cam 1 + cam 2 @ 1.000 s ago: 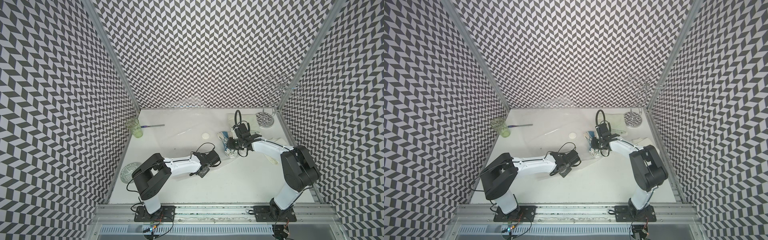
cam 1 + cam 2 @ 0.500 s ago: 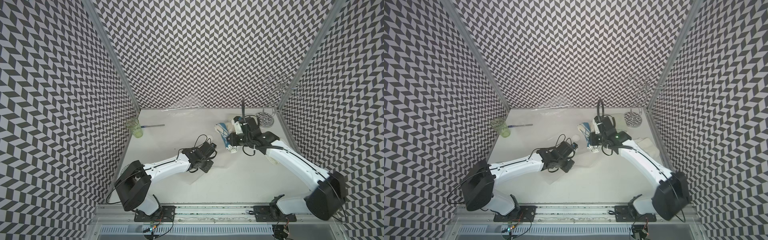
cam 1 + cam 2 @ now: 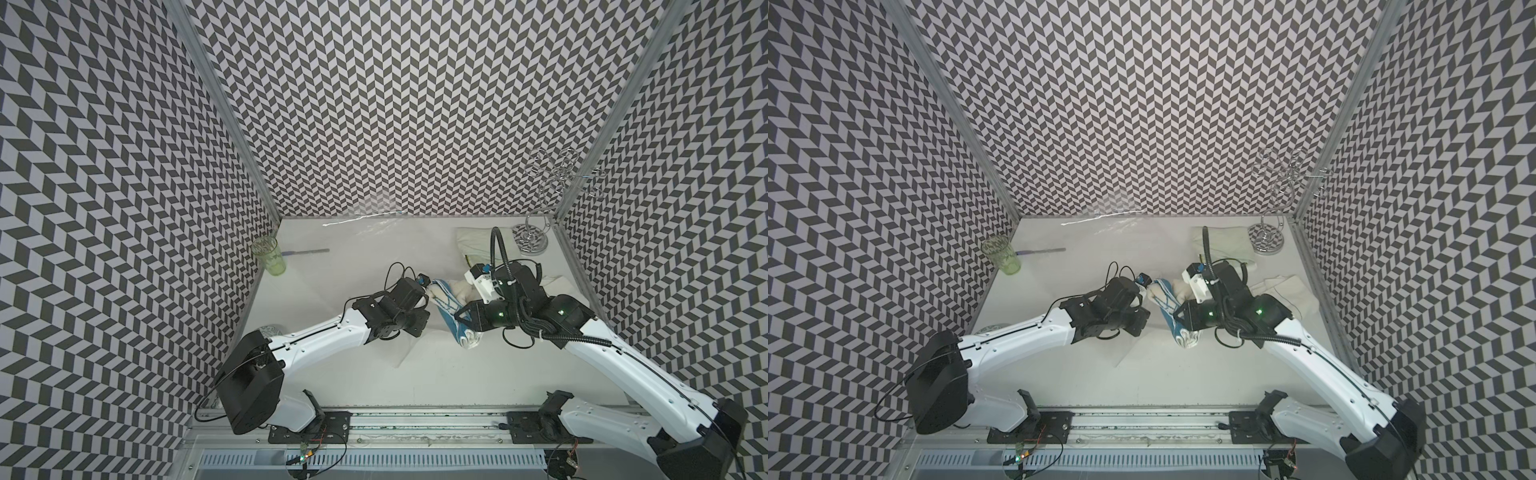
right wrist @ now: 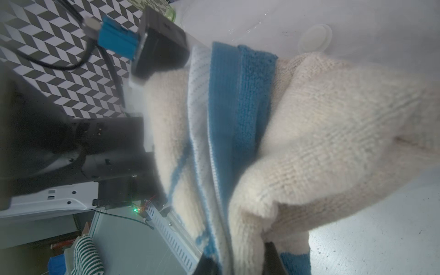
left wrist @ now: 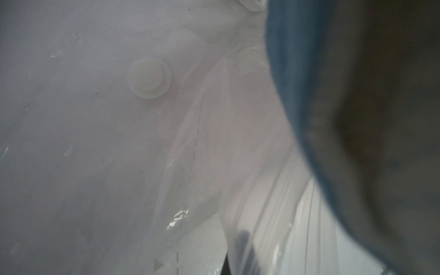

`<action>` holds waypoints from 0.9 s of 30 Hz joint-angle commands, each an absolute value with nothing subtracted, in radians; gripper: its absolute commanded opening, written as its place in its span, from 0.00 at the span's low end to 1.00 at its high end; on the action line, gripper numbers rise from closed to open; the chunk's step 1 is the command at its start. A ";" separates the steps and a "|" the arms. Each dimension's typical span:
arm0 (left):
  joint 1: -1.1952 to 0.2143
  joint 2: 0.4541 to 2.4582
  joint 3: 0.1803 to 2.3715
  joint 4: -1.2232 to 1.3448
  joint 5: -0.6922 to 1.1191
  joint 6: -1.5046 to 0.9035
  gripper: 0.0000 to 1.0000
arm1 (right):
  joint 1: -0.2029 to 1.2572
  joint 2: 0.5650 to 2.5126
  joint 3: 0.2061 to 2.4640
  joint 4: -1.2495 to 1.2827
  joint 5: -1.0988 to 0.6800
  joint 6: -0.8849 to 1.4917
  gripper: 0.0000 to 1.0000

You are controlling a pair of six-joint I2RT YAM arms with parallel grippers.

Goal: Place the folded towel into the vacuum bag
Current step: Open the vacuum bag at the center of the board.

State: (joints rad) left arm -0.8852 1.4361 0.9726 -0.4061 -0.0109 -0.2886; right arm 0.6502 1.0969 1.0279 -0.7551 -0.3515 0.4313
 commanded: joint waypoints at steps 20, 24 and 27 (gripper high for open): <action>-0.842 1.375 1.057 -0.333 0.071 -0.254 0.00 | 0.653 1.372 0.722 -0.492 -0.372 0.440 0.00; -0.844 1.371 1.024 -0.291 0.137 -0.248 0.00 | 0.652 1.339 0.866 -0.541 -0.422 0.426 0.00; -0.853 1.367 1.011 -0.277 0.166 -0.233 0.00 | 0.652 1.354 0.943 -0.522 -0.481 0.450 0.00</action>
State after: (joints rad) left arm -0.8429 1.3983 1.0172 -0.3428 0.1005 -0.2615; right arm 0.6521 1.3563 0.8696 -0.5526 -0.4431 0.4530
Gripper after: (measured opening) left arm 0.048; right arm 0.204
